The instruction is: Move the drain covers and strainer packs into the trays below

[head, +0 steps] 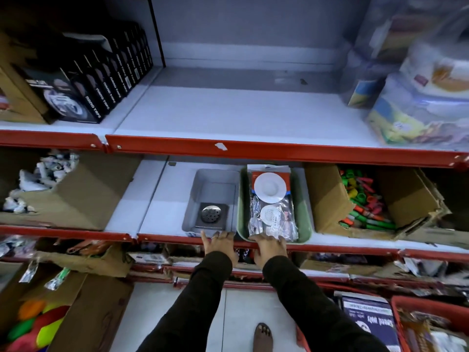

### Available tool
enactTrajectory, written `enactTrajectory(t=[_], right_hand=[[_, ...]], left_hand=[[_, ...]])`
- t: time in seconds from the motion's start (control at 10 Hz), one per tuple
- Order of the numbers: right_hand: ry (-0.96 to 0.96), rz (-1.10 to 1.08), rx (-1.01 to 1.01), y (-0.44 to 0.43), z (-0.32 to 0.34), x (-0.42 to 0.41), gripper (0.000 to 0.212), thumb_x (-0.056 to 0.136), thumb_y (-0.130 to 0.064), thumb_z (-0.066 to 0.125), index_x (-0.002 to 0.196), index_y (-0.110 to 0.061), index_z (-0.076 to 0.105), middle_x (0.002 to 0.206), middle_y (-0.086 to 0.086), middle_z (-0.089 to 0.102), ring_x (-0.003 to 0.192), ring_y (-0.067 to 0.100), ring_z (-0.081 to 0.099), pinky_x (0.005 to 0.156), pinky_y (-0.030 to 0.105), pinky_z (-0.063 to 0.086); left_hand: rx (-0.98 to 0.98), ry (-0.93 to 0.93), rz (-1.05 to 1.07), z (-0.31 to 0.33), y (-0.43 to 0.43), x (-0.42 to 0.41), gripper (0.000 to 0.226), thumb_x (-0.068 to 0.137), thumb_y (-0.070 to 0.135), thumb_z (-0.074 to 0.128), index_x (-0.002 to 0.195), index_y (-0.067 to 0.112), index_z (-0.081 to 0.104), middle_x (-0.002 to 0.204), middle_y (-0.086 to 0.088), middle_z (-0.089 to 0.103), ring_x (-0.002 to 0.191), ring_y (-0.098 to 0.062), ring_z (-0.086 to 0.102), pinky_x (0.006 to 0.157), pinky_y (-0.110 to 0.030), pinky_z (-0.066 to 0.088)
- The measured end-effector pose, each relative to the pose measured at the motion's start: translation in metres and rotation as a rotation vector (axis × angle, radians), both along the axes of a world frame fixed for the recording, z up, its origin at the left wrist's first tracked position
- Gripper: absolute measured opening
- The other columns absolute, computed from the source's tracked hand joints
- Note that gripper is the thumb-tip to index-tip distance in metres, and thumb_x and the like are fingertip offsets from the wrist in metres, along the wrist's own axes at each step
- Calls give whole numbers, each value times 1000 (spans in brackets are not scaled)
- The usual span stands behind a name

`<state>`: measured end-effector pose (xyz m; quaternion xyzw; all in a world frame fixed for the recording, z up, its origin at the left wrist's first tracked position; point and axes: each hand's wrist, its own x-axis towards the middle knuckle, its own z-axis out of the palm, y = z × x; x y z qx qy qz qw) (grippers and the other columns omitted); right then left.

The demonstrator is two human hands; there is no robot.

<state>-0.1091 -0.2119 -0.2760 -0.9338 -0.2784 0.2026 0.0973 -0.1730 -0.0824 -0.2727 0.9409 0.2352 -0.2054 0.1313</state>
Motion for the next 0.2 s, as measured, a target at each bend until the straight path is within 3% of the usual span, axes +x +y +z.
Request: enactTrajectory(t=[0.1,0.2], right_hand=[[31,42,-25,-4,7,-10,63,83,-11,54,143,-26,41,151,-2,43,141,20,37,119,54,4],[-32,21,19,-10,25,-16,65,84,-9,53,145,-26,37,154,-3,39,145,17,29,121,53,-3]], left_hand=[[-82,26,-65,10,2,-6,72,91,21,53,155,24,21,163,1,24,153,-22,17,121,-61,-6],[6,-19,-118,25,5,-16,71,92,24,54,155,24,21,164,1,23,154,-21,14,121,-60,-9]])
